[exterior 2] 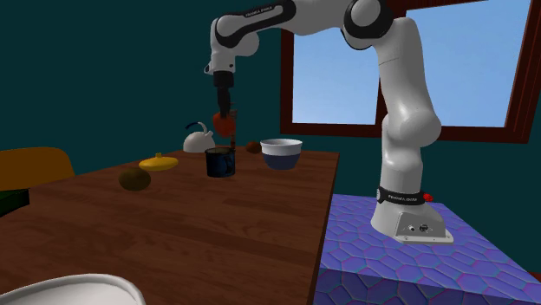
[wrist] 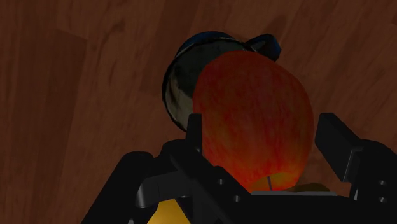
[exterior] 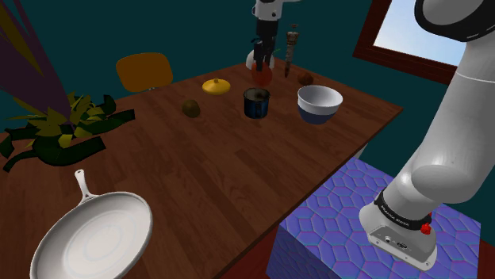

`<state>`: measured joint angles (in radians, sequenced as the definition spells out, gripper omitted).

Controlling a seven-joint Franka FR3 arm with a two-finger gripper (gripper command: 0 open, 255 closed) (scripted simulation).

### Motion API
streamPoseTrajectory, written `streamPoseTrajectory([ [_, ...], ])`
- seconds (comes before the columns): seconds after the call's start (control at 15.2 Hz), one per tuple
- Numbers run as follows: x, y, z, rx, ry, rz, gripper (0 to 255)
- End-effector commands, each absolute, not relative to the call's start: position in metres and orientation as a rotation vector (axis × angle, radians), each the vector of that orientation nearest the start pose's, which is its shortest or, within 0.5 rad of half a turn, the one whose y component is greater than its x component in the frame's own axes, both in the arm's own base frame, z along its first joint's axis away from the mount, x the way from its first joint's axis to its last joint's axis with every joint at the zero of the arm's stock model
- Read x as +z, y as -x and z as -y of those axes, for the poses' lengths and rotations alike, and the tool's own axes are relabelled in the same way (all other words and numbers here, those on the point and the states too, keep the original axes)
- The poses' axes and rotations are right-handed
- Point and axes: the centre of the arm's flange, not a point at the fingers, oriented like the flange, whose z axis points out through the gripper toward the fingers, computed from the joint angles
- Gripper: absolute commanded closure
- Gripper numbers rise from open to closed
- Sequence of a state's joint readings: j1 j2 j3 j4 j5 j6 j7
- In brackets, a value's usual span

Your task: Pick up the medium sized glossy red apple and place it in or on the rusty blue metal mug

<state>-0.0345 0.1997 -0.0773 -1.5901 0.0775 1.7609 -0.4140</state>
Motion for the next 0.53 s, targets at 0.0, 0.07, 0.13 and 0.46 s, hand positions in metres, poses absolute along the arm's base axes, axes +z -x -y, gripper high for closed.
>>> streamPoseTrajectory([
  [0.0,0.504,-0.619,0.059,0.017,3.044,0.441,255],
  [0.07,0.498,-0.619,0.059,0.017,3.044,0.441,255],
  [0.13,0.493,-0.619,0.059,0.017,3.044,0.441,255],
  [0.46,0.467,-0.619,0.059,0.017,3.044,0.441,255],
])
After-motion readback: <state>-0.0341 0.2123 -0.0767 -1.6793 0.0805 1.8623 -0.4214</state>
